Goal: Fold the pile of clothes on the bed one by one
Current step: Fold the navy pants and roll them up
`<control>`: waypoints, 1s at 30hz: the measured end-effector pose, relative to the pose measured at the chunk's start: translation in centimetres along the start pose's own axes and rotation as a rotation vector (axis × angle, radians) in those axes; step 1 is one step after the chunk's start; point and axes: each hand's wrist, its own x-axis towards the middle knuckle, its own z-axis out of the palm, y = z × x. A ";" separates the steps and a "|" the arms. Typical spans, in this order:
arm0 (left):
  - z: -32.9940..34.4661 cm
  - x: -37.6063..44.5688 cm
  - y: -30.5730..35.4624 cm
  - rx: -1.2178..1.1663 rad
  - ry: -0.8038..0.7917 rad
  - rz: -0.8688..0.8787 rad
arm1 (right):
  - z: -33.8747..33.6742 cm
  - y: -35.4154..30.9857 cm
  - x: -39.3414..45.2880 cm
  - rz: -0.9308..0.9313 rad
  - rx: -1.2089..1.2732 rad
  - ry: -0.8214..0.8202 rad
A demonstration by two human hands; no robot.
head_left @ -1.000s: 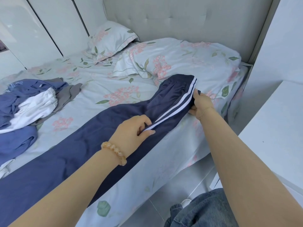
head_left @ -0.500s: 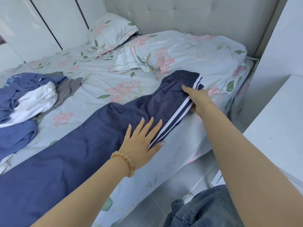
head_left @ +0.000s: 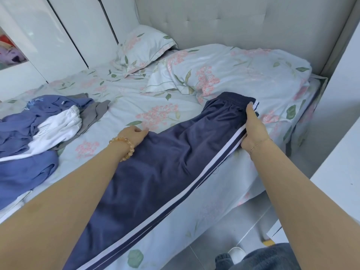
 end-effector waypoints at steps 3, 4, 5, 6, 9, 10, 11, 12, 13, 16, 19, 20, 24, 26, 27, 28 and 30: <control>0.3 0.2 -0.3 -0.036 -0.038 -0.020 | -0.2 0.4 0.4 -0.019 -0.046 0.050; 0.3 0.4 -0.5 -0.084 -0.083 -0.064 | -0.2 0.5 0.6 -0.022 -0.053 0.053; 0.1 0.4 -0.6 -0.146 -0.122 -0.101 | -0.2 0.5 0.6 -0.022 -0.063 0.054; -0.1 0.4 -0.6 -0.192 -0.141 -0.117 | -0.2 0.5 0.6 -0.024 -0.076 0.052; -1.6 0.8 -0.7 -0.265 -0.124 -0.051 | -0.2 0.6 0.7 -0.048 -0.088 0.048; -2.1 0.9 -0.5 -0.324 -0.129 -0.017 | -0.2 0.7 0.7 -0.055 -0.091 0.051; -2.6 1.0 -0.4 -0.408 -0.138 0.014 | -0.2 0.8 0.8 -0.059 -0.098 0.058; -2.9 1.1 -0.4 -0.479 -0.134 0.020 | -0.1 0.8 0.8 -0.062 -0.109 0.070; -3.1 1.3 -0.5 -0.540 -0.115 0.012 | -0.1 0.8 0.8 -0.067 -0.113 0.080; -2.4 2.2 -1.6 -0.708 -0.085 -0.024 | 0.1 0.8 0.4 -0.071 -0.074 0.095; -0.3 2.2 -2.2 -0.650 -0.090 -0.031 | 0.0 0.7 0.1 -0.067 -0.064 0.100; 0.3 2.2 -2.2 -0.603 -0.049 -0.006 | 0.0 0.7 0.0 -0.057 -0.067 0.099; 1.4 2.6 -2.0 -0.200 -0.012 0.159 | -0.1 -0.2 0.0 -0.040 -0.043 0.102; 1.8 2.2 -2.0 0.028 0.042 0.148 | -0.2 -0.6 0.2 -0.034 -0.018 0.118; 1.9 1.8 -2.1 0.094 0.076 0.122 | -0.3 -0.7 0.3 -0.038 -0.017 0.125; 2.0 1.2 -2.4 0.128 0.098 0.107 | -0.2 -0.8 0.3 -0.040 -0.033 0.140; 2.1 -0.6 -3.5 0.119 0.090 0.122 | 0.0 -0.7 0.2 -0.045 -0.095 0.173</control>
